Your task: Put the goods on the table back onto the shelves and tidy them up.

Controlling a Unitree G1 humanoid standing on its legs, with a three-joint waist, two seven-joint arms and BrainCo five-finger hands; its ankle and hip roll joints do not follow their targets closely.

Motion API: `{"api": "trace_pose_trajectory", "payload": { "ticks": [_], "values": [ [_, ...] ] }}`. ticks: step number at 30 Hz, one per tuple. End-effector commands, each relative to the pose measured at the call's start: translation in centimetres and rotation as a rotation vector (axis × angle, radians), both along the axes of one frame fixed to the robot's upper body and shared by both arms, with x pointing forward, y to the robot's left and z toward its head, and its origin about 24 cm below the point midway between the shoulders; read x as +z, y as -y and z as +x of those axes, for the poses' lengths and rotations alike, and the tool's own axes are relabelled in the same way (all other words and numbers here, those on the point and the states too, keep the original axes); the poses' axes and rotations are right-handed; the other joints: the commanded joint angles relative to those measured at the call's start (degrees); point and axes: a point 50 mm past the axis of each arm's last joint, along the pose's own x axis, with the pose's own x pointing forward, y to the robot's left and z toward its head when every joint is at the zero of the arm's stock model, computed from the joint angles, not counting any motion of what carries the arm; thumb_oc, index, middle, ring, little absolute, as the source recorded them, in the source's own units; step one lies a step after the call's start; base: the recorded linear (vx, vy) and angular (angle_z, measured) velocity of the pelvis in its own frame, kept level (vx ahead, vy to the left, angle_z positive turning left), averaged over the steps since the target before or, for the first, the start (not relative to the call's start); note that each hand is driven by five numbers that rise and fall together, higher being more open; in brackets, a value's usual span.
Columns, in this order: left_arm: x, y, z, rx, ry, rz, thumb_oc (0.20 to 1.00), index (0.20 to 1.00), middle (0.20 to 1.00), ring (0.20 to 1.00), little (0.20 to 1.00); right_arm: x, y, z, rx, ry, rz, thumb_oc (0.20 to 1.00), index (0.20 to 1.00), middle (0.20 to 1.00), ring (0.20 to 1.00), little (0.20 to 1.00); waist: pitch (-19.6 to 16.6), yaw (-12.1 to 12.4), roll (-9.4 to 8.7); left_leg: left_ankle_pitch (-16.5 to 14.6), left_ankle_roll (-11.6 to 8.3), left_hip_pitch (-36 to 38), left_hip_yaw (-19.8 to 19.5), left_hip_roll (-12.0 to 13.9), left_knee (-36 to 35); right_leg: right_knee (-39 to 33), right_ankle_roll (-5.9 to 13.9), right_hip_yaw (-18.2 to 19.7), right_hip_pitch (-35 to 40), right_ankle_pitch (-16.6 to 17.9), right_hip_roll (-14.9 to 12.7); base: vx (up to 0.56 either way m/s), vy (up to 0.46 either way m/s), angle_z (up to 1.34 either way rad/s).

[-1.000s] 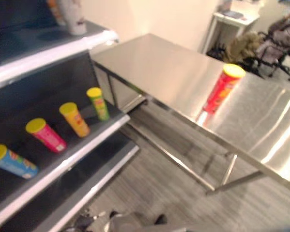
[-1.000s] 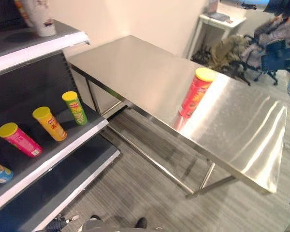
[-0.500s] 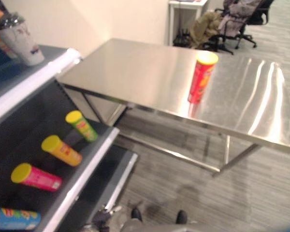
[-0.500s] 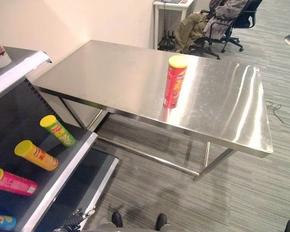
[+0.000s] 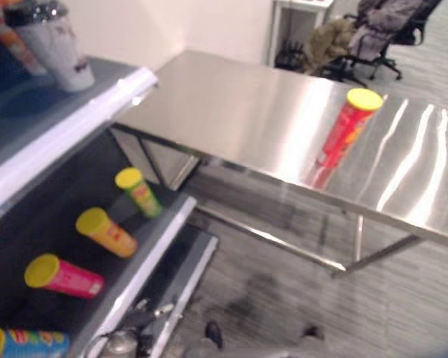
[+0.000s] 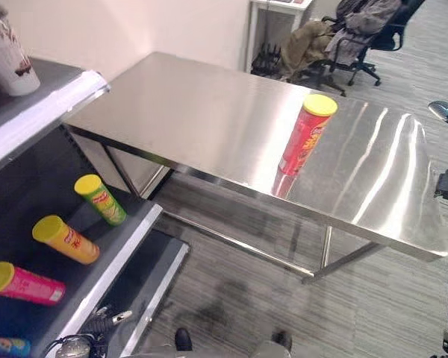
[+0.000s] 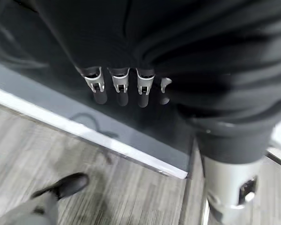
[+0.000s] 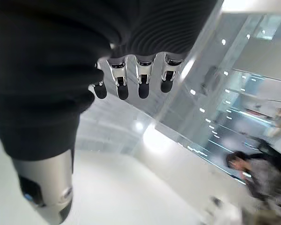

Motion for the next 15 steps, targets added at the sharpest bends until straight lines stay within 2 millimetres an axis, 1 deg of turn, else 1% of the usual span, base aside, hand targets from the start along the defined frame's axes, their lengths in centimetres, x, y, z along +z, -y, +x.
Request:
{"api": "trace_pose_trajectory", "payload": {
  "ticks": [1, 2, 3, 5, 7, 8, 9, 10, 11, 12, 13, 14, 15],
  "values": [
    [0.7, -0.1, 1.6, -0.018, 0.067, 0.007, 1.0, 1.0, 1.0, 1.0, 1.0, 2.8, 0.6, -1.3, 0.003, 0.122, -0.019, 1.0, 1.0, 1.0, 1.0, 1.0, -1.39, 1.93, -0.22, -5.93, -6.13, 0.96, -2.0, 5.36, 2.04, 4.21, -0.26, -1.14, -2.42, -0.61, 1.07, 0.11, -0.164, 0.82],
    [0.7, -0.1, 1.6, -0.02, 0.067, 0.008, 1.0, 1.0, 1.0, 1.0, 1.0, 2.8, 0.6, -1.4, 0.002, 0.121, -0.018, 1.0, 1.0, 1.0, 1.0, 1.0, -1.39, 1.75, -0.13, -5.92, -6.24, 0.91, -2.32, 5.52, 2.07, 3.97, -0.32, -1.55, -2.09, -0.57, 1.25, 0.11, -0.225, 0.22],
    [0.6, 0.0, 1.4, -0.014, 0.06, 0.0, 1.0, 1.0, 1.0, 1.0, 1.0, 2.7, 0.7, -1.6, 0.016, 0.106, -0.019, 1.0, 1.0, 1.0, 1.0, 1.0, -1.92, 1.82, -0.02, -5.49, -7.54, 0.81, -2.31, 7.18, 2.14, 2.5, -0.67, -3.7, -0.49, -2.01, 2.69, 0.08, -0.226, 0.1],
    [0.5, 0.1, 1.2, -0.01, 0.057, -0.009, 1.0, 1.0, 1.0, 1.0, 1.0, 2.4, 0.9, -1.5, 0.022, 0.08, -0.007, 1.0, 1.0, 1.0, 1.0, 1.0, -1.95, 2.09, 0.28, -4.69, -9.05, 0.55, -2.51, 9.08, 2.48, 1.32, -1.43, -5.43, 0.89, -3.53, 4.34, 0.07, -0.246, 0.29],
    [0.3, 0.4, 1.0, -0.019, 0.044, -0.017, 1.0, 1.0, 1.0, 1.0, 1.0, 2.0, 1.1, -1.2, 0.022, 0.037, -0.009, 1.0, 1.0, 1.0, 1.0, 1.0, -1.67, 2.26, 0.6, -3.79, -10.47, -0.12, -2.03, 10.91, 3.82, 0.66, -2.31, -7.22, 2.41, -5.29, 5.51, 0.01, -0.175, 0.24],
    [0.3, 0.4, 1.2, -0.021, 0.047, -0.017, 1.0, 1.0, 1.0, 1.0, 1.0, 1.9, 1.3, -1.2, 0.032, 0.035, 0.01, 1.0, 1.0, 1.0, 1.0, 1.0, -1.11, 2.22, 0.69, -2.93, -10.85, -1.41, -1.01, 11.87, 5.73, 0.53, -2.87, -8.78, 3.21, -5.81, 5.67, -0.06, -0.125, 0.25],
    [0.3, 0.5, 1.4, -0.026, 0.051, -0.018, 1.0, 1.0, 1.0, 1.0, 1.0, 1.8, 1.3, -1.1, 0.04, 0.029, 0.024, 1.0, 1.0, 1.0, 1.0, 1.0, -0.67, 2.15, 0.65, -1.46, -10.83, -2.52, 1.01, 12.65, 7.5, 0.53, -3.1, -9.93, 3.75, -6.1, 5.6, -0.06, -0.082, 0.32],
    [0.3, 0.5, 1.4, -0.026, 0.051, -0.018, 1.0, 1.0, 1.0, 1.0, 1.0, 1.8, 1.3, -1.1, 0.041, 0.03, 0.024, 1.0, 1.0, 1.0, 1.0, 1.0, -0.66, 2.04, 0.68, -1.53, -10.86, -2.78, 0.84, 12.74, 7.84, 0.53, -3.16, -10.06, 3.75, -6.13, 5.66, -0.09, -0.065, 0.29],
    [0.5, 0.7, 1.8, -0.033, 0.065, -0.029, 1.0, 1.0, 1.0, 1.0, 1.0, 1.4, 1.4, -0.6, 0.053, -0.004, 0.04, 1.0, 1.0, 1.0, 1.0, 1.0, 0.11, 1.35, 0.98, 0.33, -10.58, -4.1, 7.1, 14.88, 10.75, 0.53, -3.69, -11.76, 4.81, -6.87, 6.08, -0.06, -0.042, 0.33],
    [0.5, 0.7, 1.8, -0.032, 0.066, -0.029, 1.0, 1.0, 1.0, 1.0, 1.0, 1.4, 1.4, -0.6, 0.053, -0.004, 0.04, 1.0, 1.0, 1.0, 1.0, 1.0, 0.11, 1.35, 0.99, 0.32, -10.58, -4.11, 7.14, 14.91, 10.77, 0.53, -3.7, -11.71, 4.78, -6.85, 6.1, 0.04, -0.024, 0.52],
    [0.1, 1.0, 1.0, -0.03, 0.035, -0.043, 1.0, 1.0, 1.0, 1.0, 1.0, 0.2, 1.5, 0.5, 0.092, -0.066, 0.101, 1.0, 1.0, 1.0, 1.0, 1.0, -1.4, 1.48, 2.46, -1.33, -10.27, -1.19, 8.78, 14.3, 6.18, 0.56, -3.24, -11.84, 5.62, -7.74, 6.67, 0.1, 0.016, 0.65],
    [0.1, 1.0, 1.0, -0.029, 0.035, -0.043, 1.0, 1.0, 1.0, 1.0, 1.0, 0.2, 1.5, 0.5, 0.093, -0.067, 0.1, 1.0, 1.0, 1.0, 1.0, 1.0, -1.44, 1.38, 2.48, -1.22, -10.25, -1.09, 8.78, 14.22, 5.95, 0.56, -3.22, -11.88, 5.64, -7.74, 6.65, 0.11, 0.027, 0.59],
    [0.0, 1.0, 0.8, -0.033, 0.027, -0.044, 1.0, 1.0, 1.0, 1.0, 1.0, -0.3, 1.7, 0.8, 0.095, -0.093, 0.114, 1.0, 1.0, 1.0, 1.0, 1.0, -1.76, 1.5, 2.67, -0.84, -10.18, -0.9, 8.68, 13.99, 5.27, 0.65, -3.31, -12.2, 5.79, -7.8, 6.59, 0.02, 0.025, 0.22]
  ]
}}
